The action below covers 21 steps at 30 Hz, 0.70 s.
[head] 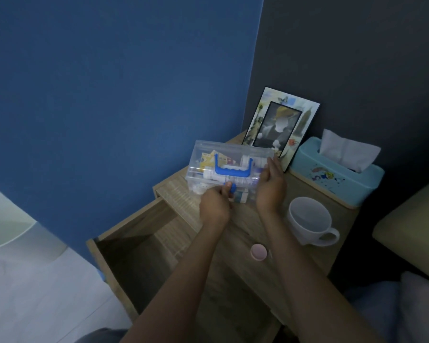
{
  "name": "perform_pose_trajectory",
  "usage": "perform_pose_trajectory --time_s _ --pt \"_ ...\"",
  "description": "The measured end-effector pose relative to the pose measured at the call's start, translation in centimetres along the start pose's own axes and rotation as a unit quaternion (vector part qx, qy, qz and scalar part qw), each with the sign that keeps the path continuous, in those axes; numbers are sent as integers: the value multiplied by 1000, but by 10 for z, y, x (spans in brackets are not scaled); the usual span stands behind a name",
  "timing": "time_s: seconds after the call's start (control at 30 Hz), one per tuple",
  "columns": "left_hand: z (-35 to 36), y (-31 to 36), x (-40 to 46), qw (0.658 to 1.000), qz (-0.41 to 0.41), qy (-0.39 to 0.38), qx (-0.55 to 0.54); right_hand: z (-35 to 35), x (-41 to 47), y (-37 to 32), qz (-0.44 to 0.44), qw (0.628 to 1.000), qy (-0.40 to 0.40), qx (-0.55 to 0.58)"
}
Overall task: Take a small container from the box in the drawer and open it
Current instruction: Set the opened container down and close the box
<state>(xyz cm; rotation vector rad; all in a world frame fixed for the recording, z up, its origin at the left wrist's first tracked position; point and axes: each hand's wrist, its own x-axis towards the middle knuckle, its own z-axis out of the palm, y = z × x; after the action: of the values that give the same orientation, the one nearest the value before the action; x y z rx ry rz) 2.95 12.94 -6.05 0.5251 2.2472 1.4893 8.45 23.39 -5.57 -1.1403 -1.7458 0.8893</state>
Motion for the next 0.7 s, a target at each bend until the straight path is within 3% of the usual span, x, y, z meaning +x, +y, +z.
perform_pose_trajectory --time_s 0.13,0.33,0.47,0.7 --pt "0 -1 9 1000 -9 -15 18 -1 1 0 5 1000 -5 0" --pt "0 1 9 982 -48 -110 -143 -4 2 3 -12 1000 -17 -7" --pt "-6 7 8 967 -83 -150 -187 -5 2 1 -9 1000 -17 -7" --pt "-9 9 7 962 -99 -157 -200 -5 2 1 -6 1000 -22 -10"
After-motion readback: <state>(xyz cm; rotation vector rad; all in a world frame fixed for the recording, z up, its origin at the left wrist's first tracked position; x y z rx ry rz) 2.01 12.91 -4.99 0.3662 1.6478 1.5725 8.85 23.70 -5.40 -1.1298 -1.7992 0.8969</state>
